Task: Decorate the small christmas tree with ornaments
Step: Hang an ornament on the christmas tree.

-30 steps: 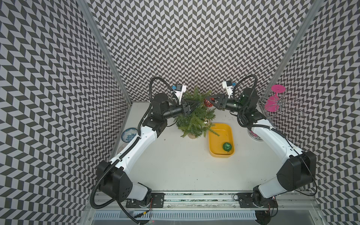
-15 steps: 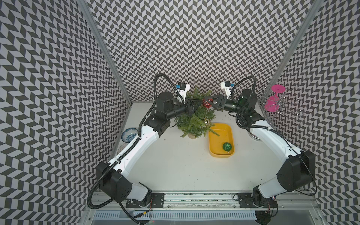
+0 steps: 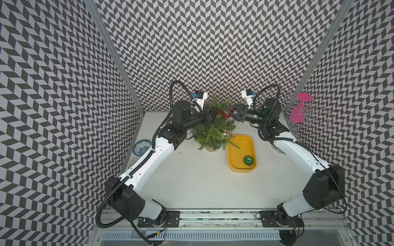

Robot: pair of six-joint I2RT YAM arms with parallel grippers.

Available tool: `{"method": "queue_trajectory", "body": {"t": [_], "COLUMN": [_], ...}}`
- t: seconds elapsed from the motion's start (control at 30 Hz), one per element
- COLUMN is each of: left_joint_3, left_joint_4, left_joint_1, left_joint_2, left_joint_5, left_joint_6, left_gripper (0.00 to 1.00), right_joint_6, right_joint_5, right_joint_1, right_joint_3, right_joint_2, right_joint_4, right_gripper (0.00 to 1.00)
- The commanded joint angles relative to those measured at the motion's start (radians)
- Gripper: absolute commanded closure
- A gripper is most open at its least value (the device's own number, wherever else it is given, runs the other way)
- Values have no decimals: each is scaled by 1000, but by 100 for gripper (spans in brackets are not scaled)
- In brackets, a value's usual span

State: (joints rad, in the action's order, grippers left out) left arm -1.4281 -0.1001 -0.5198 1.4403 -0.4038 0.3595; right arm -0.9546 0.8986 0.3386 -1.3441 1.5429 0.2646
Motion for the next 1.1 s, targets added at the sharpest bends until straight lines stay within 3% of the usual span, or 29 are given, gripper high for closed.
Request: {"method": "queue_trajectory", "body": {"t": [0.0, 0.53, 1.07], "left_joint_3": [-22, -12, -19], "left_joint_4": [-14, -23, -36], "left_joint_1": [-5, -26, -28], "left_joint_2": [2, 6, 0], "left_joint_5": [12, 44, 65], "left_joint_6": [-4, -22, -36], "left_gripper": [68, 61, 100], "right_joint_6": [-20, -24, -35], "right_joint_5": [14, 13, 16], "right_joint_1": [8, 10, 9], "right_joint_3": [11, 18, 54], "right_joint_2": [-38, -43, -50], "right_joint_4": [77, 85, 108], "right_gripper": [41, 41, 40]}}
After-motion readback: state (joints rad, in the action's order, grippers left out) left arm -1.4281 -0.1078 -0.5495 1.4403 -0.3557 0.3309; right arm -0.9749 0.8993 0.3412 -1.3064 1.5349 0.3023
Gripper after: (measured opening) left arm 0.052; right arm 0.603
